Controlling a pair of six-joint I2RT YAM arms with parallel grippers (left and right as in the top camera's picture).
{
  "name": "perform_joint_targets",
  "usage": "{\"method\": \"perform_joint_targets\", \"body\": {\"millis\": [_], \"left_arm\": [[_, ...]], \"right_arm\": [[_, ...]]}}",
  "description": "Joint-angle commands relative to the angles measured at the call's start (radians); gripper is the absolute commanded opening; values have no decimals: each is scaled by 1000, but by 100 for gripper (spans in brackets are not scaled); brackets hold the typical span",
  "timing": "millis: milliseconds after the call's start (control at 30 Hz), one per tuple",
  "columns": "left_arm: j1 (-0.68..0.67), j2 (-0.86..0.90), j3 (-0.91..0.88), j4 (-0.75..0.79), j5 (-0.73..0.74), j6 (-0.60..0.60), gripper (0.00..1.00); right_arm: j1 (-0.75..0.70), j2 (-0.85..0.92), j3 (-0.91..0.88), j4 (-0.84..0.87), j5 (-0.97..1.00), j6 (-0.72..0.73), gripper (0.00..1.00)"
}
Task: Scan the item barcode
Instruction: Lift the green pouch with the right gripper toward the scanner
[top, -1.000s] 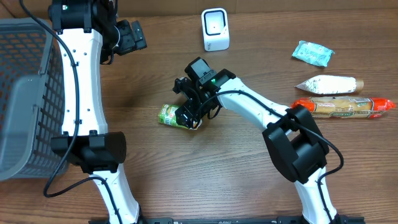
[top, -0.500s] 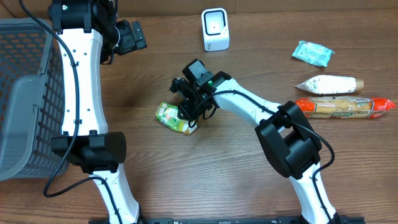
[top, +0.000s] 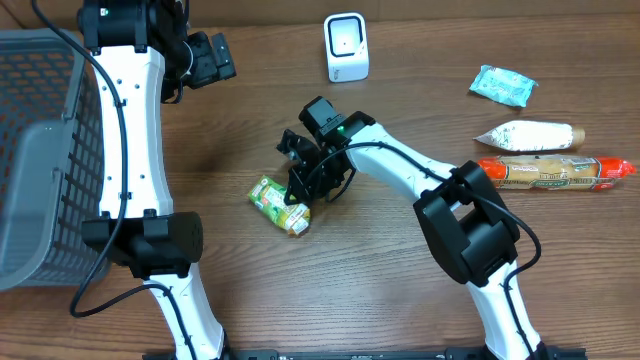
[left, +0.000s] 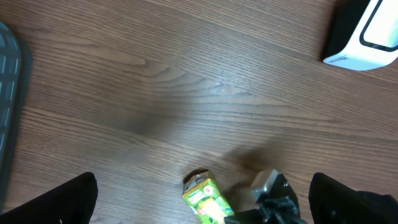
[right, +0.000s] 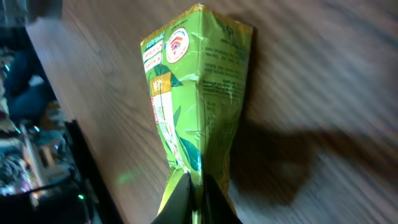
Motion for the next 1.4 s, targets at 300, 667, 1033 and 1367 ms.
{"method": "perform_joint_targets", "body": {"millis": [300, 667, 1033, 1367], "left_arm": [[1, -15, 19, 2, 2, -14, 100], [1, -15, 19, 2, 2, -14, 100], [1, -15, 19, 2, 2, -14, 100], [1, -15, 19, 2, 2, -14, 99]], "right_arm": [[-252, -119, 8, -62, -30, 101, 4], [-407, -135, 8, -178, -503, -181, 4], [-463, -144, 20, -362, -851, -464, 4], [-509, -267, 182, -380, -851, -387, 4]]}}
